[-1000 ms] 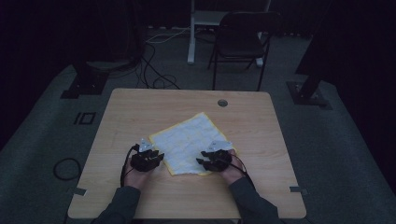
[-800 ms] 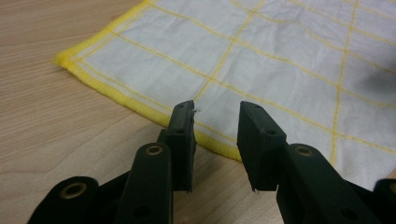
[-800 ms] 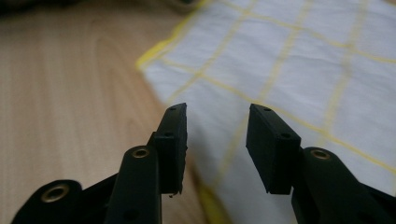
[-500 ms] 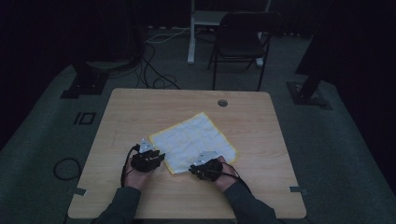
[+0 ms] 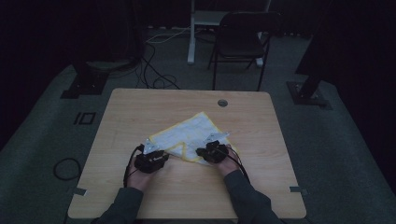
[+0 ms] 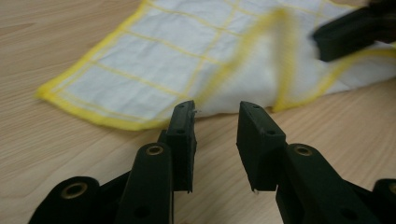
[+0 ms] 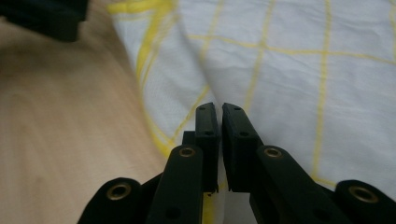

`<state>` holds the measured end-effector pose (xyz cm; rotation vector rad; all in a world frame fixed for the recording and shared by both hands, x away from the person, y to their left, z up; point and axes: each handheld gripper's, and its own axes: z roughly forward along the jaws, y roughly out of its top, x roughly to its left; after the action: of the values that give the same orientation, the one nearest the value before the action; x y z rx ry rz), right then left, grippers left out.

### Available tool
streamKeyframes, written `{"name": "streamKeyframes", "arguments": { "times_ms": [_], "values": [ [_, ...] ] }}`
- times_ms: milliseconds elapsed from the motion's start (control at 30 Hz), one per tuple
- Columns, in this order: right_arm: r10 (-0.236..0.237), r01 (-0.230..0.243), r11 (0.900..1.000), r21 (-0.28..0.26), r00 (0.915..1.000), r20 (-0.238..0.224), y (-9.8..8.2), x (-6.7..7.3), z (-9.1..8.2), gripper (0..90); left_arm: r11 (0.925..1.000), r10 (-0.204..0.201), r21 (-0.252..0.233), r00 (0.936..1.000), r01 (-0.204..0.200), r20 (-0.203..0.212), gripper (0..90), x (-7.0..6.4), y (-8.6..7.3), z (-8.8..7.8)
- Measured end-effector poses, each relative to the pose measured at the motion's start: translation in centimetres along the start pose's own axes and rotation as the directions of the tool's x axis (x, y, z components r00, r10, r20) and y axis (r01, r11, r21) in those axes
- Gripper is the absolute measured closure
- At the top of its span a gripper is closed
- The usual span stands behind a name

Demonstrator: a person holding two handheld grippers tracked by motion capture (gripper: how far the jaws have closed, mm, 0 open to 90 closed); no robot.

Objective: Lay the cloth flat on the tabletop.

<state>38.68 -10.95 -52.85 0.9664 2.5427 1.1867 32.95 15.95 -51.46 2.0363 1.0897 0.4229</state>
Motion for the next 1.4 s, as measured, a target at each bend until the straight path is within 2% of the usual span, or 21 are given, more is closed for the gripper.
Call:
{"name": "streamKeyframes", "arguments": {
  "times_ms": [33, 67, 133, 267, 367, 533, 667, 767, 933, 1000, 1167, 1400],
  "values": [
    [0.007, -0.007, 1.0, 0.009, 0.9999, 0.015, 0.0, -0.2, 0.2, 83.6, 0.9997, 0.02, 0.013, 0.9997, -0.02, 0.015, 67.8, -0.6, 0.1, 0.4],
    [0.019, -0.02, 1.0, 0.019, 0.9985, 0.052, 0.0, -0.4, 0.4, 80.6, 0.9993, 0.032, 0.018, 0.9991, -0.033, 0.028, 67.8, -1.0, 0.2, 0.7],
    [0.044, -0.045, 0.999, 0.011, 0.9977, 0.051, 0.0, -0.6, 0.3, 76.8, 0.9984, 0.049, 0.026, 0.9976, -0.051, 0.049, 67.7, -1.7, 0.4, 1.3],
    [0.041, -0.041, 0.999, 0.0, 0.9972, 0.062, 0.0, -0.8, -0.1, 74.4, 0.9953, 0.079, 0.05, 0.9939, -0.083, 0.077, 66.5, -2.9, 0.6, 2.6],
    [0.042, -0.042, 0.999, -0.011, 0.9968, 0.068, -0.1, -1.2, -0.5, 73.6, 0.9944, 0.079, 0.064, 0.9932, -0.084, 0.086, 65.0, -3.5, 0.7, 3.5],
    [0.032, -0.03, 0.999, -0.017, 0.9954, 0.09, -0.1, -1.7, -1.2, 72.4, 0.9954, 0.051, 0.076, 0.9951, -0.057, 0.085, 63.3, -3.8, 0.8, 4.4],
    [0.032, -0.029, 0.999, -0.024, 0.9938, 0.107, -0.2, -2.3, -1.5, 71.7, 0.9934, 0.067, 0.089, 0.9961, -0.072, 0.056, 63.2, -4.1, 0.9, 5.0],
    [0.035, -0.032, 0.999, -0.025, 0.9921, 0.12, -0.3, -2.5, -1.6, 71.2, 0.993, 0.073, 0.091, 0.9969, -0.076, 0.029, 67.0, -4.3, 1.1, 5.3],
    [0.027, -0.023, 0.999, -0.026, 0.9881, 0.152, -0.4, -3.0, -1.6, 70.6, 0.9908, 0.086, 0.105, 0.9962, -0.086, -0.004, 81.2, -4.1, 1.4, 5.5],
    [0.024, -0.019, 0.999, -0.027, 0.9858, 0.166, -0.4, -3.4, -1.5, 70.3, 0.9921, 0.079, 0.097, 0.9968, -0.079, 0.003, 87.5, -4.0, 1.5, 5.3],
    [0.024, -0.019, 0.999, -0.026, 0.9766, 0.214, -0.5, -4.4, -1.2, 68.1, 0.9927, 0.09, 0.08, 0.996, -0.09, 0.007, 88.6, -4.1, 1.5, 4.3],
    [0.004, -0.005, 1.0, 0.005, 0.9645, 0.264, -0.2, -5.5, -0.5, 65.8, 0.994, 0.071, 0.082, 0.9973, -0.072, 0.016, 88.4, -3.6, 0.3, 2.9]
  ]
}}
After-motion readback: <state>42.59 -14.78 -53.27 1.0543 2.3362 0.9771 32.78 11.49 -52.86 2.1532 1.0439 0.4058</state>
